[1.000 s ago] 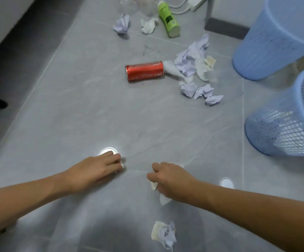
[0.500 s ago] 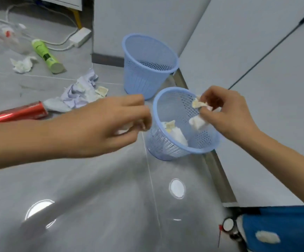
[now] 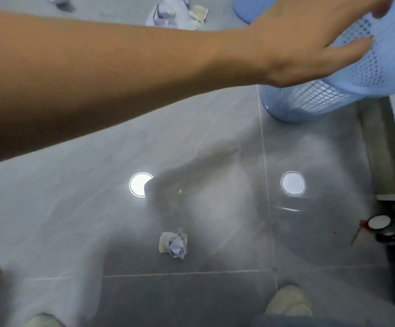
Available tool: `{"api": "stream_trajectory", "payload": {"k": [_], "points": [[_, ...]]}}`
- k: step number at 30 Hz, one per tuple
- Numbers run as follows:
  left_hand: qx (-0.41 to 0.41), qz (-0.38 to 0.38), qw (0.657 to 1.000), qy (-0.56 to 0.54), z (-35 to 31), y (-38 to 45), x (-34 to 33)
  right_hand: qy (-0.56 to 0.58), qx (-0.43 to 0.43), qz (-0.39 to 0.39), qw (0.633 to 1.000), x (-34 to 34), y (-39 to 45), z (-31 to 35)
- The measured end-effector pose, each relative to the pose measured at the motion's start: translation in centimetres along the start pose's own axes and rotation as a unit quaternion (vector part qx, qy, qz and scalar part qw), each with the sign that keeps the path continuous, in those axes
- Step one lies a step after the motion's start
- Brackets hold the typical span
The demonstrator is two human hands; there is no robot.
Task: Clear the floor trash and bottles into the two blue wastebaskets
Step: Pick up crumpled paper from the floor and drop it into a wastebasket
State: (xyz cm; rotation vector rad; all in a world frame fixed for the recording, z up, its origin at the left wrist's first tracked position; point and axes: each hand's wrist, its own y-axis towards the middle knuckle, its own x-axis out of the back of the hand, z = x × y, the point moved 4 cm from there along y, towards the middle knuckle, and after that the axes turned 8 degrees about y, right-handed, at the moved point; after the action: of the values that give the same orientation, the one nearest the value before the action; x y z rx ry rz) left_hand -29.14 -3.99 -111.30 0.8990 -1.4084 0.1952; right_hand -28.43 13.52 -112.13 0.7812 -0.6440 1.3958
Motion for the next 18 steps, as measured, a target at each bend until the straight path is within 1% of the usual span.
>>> {"api": "stream_trajectory", "payload": {"k": [1, 2, 3, 4, 5, 7, 8, 10, 12, 13, 15, 16, 18], "points": [[-0.003, -0.029, 0.999, -0.016, -0.7, -2.7, 0.9, -0.003, 0.026, 0.02, 0.999, -2.3, -1.8, 1.6], [-0.013, -0.038, 0.998, -0.039, -1.5, -5.7, 1.4, -0.001, 0.045, 0.039, 0.998, -3.8, -3.5, 3.0], [-0.024, -0.023, 0.997, -0.066, -2.2, -8.6, 1.6, 0.0, 0.072, 0.053, 0.996, -4.8, -5.1, 4.9], [-0.028, 0.012, 0.995, -0.091, -2.6, -11.6, 1.3, 0.003, 0.116, 0.078, 0.99, -5.3, -5.9, 6.4], [-0.027, 0.057, 0.993, -0.104, -2.9, -14.7, 0.6, -0.001, 0.179, 0.107, 0.978, -6.3, -7.1, 7.7], [-0.023, 0.154, 0.983, -0.1, -3.6, -20.8, -1.0, -0.047, 0.3, 0.189, 0.934, -8.8, -9.5, 9.4], [-0.029, 0.195, 0.976, -0.096, -4.3, -23.6, -1.8, -0.062, 0.325, 0.233, 0.914, -10.1, -10.7, 9.4], [-0.053, 0.275, 0.954, -0.106, -6.2, -28.6, -3.3, -0.056, 0.305, 0.302, 0.901, -12.4, -13.0, 8.6], [-0.083, 0.343, 0.929, -0.108, -8.1, -32.3, -4.9, -0.051, 0.266, 0.33, 0.904, -13.8, -14.7, 7.6], [-0.101, 0.365, 0.92, -0.097, -8.8, -33.7, -5.6, -0.053, 0.254, 0.344, 0.902, -14.3, -15.4, 7.2], [-0.126, 0.387, 0.91, -0.086, -9.9, -36.0, -6.8, -0.05, 0.233, 0.357, 0.903, -14.9, -16.1, 6.7], [-0.136, 0.386, 0.909, -0.081, -10.5, -36.9, -7.3, -0.051, 0.222, 0.36, 0.905, -15.2, -16.4, 6.5], [-0.16, 0.345, 0.923, -0.059, -11.5, -38.4, -8.4, -0.048, 0.201, 0.365, 0.908, -15.6, -17.1, 6.2]]}}
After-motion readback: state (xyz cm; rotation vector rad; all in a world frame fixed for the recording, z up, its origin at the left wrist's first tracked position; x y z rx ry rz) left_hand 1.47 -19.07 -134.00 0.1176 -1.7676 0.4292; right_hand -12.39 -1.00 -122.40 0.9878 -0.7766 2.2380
